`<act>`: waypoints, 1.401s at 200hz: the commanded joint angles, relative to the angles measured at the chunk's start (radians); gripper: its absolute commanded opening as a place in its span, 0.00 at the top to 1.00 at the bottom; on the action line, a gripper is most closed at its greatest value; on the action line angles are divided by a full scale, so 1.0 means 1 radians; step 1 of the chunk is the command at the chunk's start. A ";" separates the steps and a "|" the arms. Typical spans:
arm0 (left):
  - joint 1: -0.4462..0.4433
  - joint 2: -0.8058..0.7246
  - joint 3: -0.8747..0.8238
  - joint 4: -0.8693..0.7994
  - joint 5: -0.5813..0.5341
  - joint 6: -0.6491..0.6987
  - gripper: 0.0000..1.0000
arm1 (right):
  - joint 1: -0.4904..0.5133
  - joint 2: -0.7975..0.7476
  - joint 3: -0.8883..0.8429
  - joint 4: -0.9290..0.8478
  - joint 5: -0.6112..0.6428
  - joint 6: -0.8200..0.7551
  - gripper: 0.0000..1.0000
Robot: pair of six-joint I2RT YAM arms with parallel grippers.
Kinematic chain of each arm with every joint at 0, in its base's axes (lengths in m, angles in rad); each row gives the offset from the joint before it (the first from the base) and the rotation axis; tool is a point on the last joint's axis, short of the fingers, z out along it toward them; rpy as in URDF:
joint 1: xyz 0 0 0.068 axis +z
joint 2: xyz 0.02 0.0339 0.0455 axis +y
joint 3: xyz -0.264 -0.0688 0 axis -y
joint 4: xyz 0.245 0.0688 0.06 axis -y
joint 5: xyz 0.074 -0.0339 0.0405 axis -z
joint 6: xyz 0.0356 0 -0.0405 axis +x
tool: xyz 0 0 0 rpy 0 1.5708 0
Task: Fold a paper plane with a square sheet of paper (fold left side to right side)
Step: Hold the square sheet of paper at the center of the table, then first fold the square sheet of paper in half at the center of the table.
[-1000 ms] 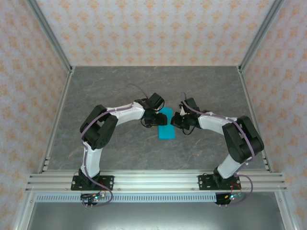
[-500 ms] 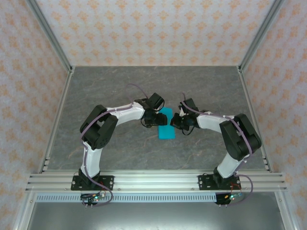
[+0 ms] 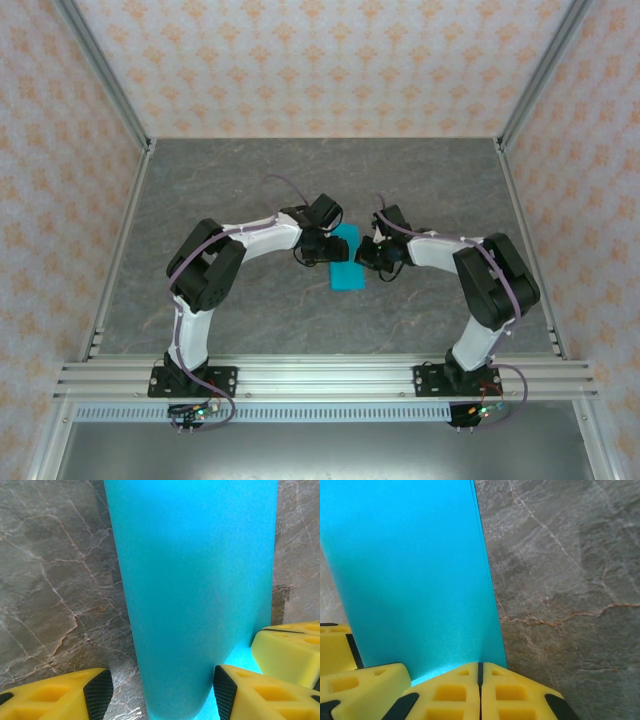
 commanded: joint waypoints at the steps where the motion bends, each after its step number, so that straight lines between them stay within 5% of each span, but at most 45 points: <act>1: -0.016 0.082 -0.028 0.014 -0.025 0.000 0.39 | 0.005 0.024 0.022 -0.053 0.036 -0.019 0.93; 112: 0.005 -0.105 -0.076 -0.025 -0.108 0.028 0.37 | 0.005 0.037 0.021 -0.085 0.037 -0.037 0.93; 153: 0.068 -0.251 -0.163 0.060 -0.036 0.005 0.35 | 0.006 0.042 0.023 -0.087 0.037 -0.038 0.93; 215: 0.061 -0.176 -0.175 0.324 0.247 -0.084 0.71 | 0.007 0.046 0.026 -0.095 0.041 -0.042 0.93; 280: 0.040 -0.039 -0.122 0.329 0.263 -0.097 0.78 | 0.006 0.046 0.030 -0.097 0.039 -0.041 0.93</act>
